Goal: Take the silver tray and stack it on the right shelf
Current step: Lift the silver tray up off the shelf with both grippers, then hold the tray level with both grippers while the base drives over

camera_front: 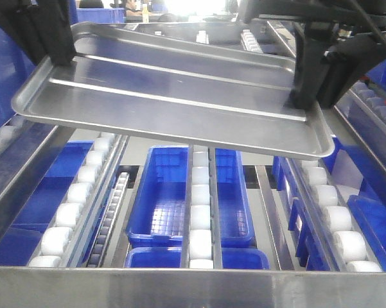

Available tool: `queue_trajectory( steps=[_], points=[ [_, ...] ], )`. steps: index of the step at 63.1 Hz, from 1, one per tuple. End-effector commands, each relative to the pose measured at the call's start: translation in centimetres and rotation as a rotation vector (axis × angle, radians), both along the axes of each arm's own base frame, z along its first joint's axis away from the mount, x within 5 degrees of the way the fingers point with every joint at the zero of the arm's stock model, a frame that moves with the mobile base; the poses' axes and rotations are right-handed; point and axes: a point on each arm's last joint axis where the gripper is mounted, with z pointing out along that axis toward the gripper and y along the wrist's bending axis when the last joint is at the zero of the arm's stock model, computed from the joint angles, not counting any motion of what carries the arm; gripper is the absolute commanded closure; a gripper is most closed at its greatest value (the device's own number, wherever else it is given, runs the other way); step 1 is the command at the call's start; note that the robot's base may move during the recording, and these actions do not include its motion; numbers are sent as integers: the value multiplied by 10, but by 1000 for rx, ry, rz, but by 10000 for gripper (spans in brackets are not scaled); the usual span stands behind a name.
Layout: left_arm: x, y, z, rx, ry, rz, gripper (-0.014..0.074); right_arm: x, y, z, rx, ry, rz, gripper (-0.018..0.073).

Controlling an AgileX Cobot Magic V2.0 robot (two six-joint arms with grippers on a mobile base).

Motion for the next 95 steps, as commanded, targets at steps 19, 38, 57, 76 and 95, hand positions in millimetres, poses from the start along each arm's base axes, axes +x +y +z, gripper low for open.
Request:
queue_trajectory(
  steps=[19, 38, 57, 76, 95],
  points=[
    [-5, 6, 24, -18, -90, -2, 689, -6, -7, 18, -37, -34, 17, 503],
    [-5, 6, 24, -18, -90, -2, 689, -6, -7, 18, -37, -34, 17, 503],
    [-5, 6, 24, -18, -90, -2, 689, -5, -8, 18, -36, -34, 16, 503],
    [-5, 6, 24, -18, -90, -2, 689, -5, -8, 18, -36, -34, 16, 503],
    [-5, 6, 24, -18, -90, -2, 689, -5, -8, 18, -36, -34, 16, 503]
  ],
)
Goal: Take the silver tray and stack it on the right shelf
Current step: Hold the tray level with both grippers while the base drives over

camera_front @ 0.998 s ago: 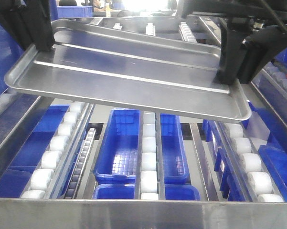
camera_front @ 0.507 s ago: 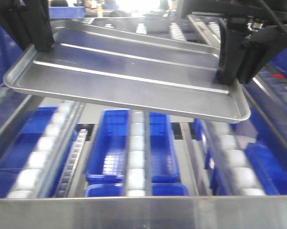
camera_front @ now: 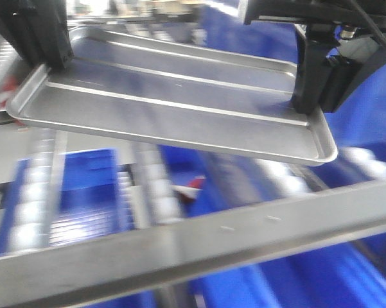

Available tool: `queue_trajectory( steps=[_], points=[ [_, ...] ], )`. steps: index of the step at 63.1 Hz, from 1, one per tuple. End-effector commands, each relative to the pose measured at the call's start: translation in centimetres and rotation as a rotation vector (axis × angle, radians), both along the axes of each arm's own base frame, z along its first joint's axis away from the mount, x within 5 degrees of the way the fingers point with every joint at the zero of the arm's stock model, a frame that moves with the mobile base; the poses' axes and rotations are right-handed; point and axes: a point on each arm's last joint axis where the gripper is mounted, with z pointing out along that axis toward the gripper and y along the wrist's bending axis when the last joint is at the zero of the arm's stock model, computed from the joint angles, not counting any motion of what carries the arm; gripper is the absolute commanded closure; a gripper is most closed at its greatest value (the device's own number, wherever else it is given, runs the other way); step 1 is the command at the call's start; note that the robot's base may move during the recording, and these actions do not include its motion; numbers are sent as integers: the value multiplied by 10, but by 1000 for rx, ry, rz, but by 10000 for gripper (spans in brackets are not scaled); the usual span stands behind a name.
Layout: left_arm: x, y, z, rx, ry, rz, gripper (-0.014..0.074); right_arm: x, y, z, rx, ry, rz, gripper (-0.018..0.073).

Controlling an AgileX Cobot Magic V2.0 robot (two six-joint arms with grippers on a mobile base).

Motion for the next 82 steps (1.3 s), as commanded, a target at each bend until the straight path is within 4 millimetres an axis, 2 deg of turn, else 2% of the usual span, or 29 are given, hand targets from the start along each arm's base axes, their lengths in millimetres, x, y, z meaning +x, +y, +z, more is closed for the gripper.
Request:
queue_trajectory(
  steps=[1, 82],
  points=[
    [-2, 6, 25, -23, -106, -4, 689, -3, -8, 18, -37, -64, 25, 503],
    [-2, 6, 25, -23, -106, -4, 689, -3, -8, 18, -37, -64, 25, 503]
  ],
)
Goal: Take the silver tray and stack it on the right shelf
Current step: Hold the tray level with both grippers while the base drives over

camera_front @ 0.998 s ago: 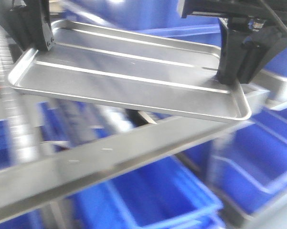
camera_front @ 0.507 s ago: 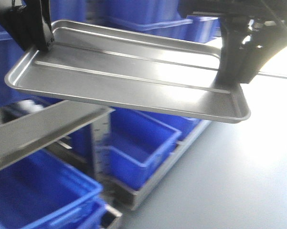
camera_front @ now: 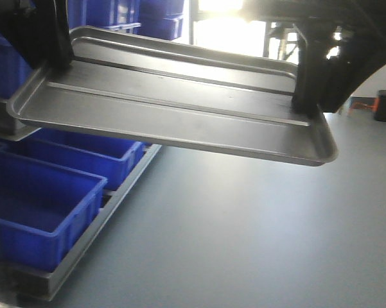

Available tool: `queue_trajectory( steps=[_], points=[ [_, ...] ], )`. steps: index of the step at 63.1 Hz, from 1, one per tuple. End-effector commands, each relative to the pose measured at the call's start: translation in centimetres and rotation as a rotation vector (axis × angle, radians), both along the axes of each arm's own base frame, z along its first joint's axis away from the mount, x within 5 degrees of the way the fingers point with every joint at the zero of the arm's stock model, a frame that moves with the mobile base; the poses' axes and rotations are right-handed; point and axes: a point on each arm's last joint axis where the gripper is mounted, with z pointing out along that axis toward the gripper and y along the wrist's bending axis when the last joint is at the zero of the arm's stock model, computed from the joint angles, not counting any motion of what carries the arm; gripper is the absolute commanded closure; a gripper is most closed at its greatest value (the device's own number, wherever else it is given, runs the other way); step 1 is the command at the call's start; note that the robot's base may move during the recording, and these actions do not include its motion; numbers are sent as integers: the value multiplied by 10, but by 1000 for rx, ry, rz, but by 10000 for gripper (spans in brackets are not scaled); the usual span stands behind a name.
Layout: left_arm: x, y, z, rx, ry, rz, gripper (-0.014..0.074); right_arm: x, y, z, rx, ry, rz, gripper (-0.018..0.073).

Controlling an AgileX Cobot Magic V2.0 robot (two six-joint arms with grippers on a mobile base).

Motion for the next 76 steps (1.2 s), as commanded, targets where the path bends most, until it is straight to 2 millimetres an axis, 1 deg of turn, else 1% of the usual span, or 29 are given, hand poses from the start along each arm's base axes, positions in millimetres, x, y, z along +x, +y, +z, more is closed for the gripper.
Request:
queue_trajectory(
  steps=[1, 76],
  points=[
    [-3, 6, 25, -22, -105, -3, 689, -3, -8, 18, -37, -65, 26, 503],
    [-3, 6, 25, -27, -101, -3, 689, -3, -8, 18, -41, -58, 25, 503]
  ],
)
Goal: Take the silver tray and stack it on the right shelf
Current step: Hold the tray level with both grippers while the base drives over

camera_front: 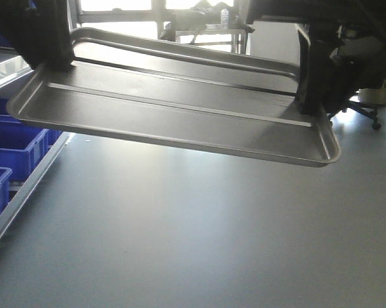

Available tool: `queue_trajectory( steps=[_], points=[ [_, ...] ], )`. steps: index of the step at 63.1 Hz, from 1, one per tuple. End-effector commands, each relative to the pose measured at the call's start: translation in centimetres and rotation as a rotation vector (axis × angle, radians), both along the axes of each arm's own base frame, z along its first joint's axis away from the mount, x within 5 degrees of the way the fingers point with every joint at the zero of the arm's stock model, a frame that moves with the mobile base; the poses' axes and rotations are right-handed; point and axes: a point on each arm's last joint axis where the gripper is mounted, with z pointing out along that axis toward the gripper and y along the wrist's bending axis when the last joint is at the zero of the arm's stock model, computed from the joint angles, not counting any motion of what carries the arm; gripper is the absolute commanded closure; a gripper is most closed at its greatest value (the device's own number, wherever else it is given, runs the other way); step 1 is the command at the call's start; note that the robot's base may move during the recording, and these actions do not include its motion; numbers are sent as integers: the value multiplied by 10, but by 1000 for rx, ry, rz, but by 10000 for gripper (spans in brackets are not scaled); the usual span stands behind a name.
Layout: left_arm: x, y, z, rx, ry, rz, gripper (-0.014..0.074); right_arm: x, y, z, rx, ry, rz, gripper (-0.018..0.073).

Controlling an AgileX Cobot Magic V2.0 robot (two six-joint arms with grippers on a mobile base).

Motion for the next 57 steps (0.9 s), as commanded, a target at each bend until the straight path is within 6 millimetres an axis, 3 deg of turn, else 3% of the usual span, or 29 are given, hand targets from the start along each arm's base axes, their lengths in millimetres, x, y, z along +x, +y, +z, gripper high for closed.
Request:
queue_trajectory(
  steps=[1, 57],
  points=[
    [-2, 7, 25, -21, -108, -3, 689, -2, -7, 18, -36, -66, 28, 503],
    [-2, 7, 25, -21, -108, -1, 689, -2, -7, 18, -36, -66, 28, 503]
  ],
)
